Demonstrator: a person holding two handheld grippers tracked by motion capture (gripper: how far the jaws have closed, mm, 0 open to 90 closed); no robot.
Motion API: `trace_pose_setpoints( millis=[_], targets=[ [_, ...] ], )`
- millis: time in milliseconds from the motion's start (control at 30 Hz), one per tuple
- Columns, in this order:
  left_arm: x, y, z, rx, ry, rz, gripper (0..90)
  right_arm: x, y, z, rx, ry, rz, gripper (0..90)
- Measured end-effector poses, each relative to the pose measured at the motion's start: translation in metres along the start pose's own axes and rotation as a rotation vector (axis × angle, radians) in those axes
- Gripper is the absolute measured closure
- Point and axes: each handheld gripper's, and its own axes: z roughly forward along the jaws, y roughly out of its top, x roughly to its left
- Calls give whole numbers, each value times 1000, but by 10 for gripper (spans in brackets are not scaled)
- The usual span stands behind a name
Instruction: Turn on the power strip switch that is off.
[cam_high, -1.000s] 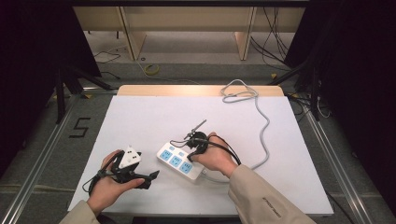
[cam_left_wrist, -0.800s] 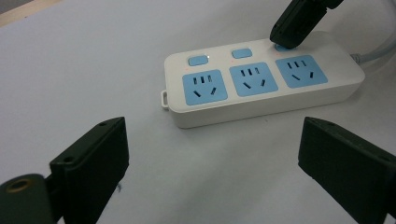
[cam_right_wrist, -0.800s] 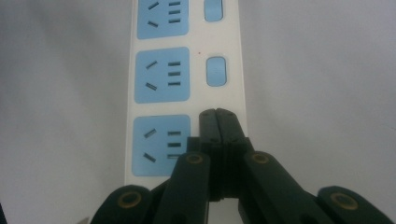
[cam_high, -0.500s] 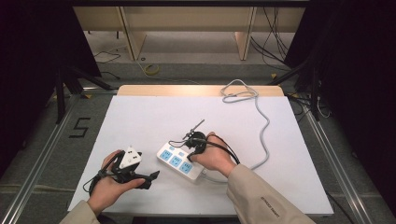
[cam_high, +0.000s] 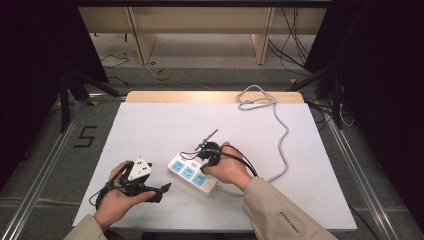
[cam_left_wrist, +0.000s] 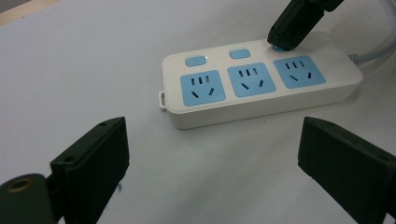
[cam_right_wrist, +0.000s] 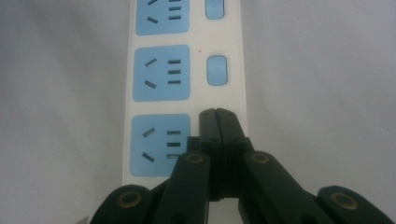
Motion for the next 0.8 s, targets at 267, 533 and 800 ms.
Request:
trace_pose_setpoints(
  millis=[267,533,800],
  targets=[
    [0,0,0,0,0,1,85,1,-4,0,-28,-1,-13,900],
    [0,0,0,-2,0,-1,85,3,-4,-3,-43,-6,-28,877],
    [0,0,0,0,1,2,86,-2,-6,-11,-77,-10,-14,848]
  ],
)
